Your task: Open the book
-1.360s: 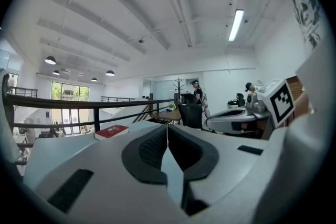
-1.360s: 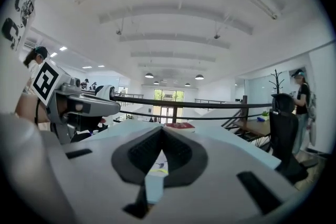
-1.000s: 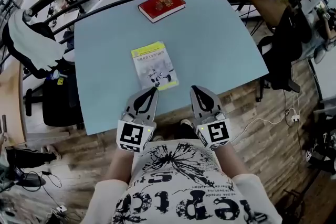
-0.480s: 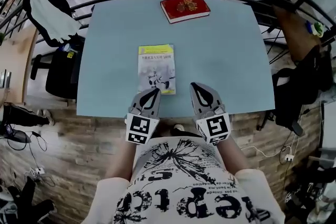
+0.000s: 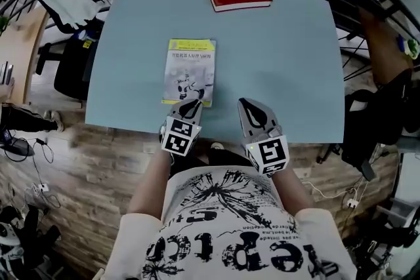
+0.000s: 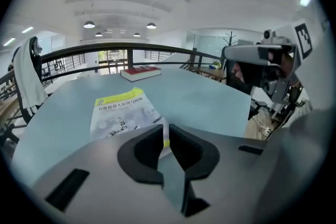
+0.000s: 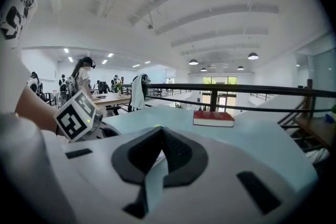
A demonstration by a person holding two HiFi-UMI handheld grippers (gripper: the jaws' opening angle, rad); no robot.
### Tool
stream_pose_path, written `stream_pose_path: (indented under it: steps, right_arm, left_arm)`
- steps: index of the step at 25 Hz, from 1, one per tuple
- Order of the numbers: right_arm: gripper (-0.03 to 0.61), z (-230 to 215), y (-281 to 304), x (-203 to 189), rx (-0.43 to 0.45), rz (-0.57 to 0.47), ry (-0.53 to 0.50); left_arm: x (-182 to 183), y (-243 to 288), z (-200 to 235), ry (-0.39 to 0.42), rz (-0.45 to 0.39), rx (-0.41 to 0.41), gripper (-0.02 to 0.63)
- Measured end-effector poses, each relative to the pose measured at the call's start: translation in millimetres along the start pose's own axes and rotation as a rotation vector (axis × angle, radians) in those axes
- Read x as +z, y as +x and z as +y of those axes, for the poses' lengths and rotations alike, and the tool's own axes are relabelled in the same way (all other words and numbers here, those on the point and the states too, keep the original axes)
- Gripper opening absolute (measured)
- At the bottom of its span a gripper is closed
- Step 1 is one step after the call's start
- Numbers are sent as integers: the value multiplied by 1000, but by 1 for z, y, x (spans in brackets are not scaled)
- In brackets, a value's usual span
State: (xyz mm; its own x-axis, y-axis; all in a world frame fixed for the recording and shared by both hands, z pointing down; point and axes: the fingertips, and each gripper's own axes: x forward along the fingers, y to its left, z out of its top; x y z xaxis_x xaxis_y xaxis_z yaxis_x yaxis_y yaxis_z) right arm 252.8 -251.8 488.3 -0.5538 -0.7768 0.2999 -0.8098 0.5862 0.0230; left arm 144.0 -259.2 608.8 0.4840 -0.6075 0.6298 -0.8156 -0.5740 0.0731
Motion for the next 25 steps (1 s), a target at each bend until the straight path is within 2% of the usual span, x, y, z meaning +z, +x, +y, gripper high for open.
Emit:
stream_pose_path:
  steps: [3,8,16,21,25]
  right_arm:
    - [11,-7,-1,-8,3,15,15]
    - [11,-14,-2,-18,9,36,30]
    - [11,-21,-5,-24,-8,44,49]
    - [11,-16,-4,-20,-7,42,48]
    - [11,-8,-2,-15,-9,38,38]
  left_arm:
    - [-15,22,-1,8,76,-4,115]
    - [-34,47,0,31,166,-1,143]
    - [-41,55,2,47,198,26,141]
    - [-35,49,8,36,170,29,73]
    - [-26,39,12,24,138,19,63]
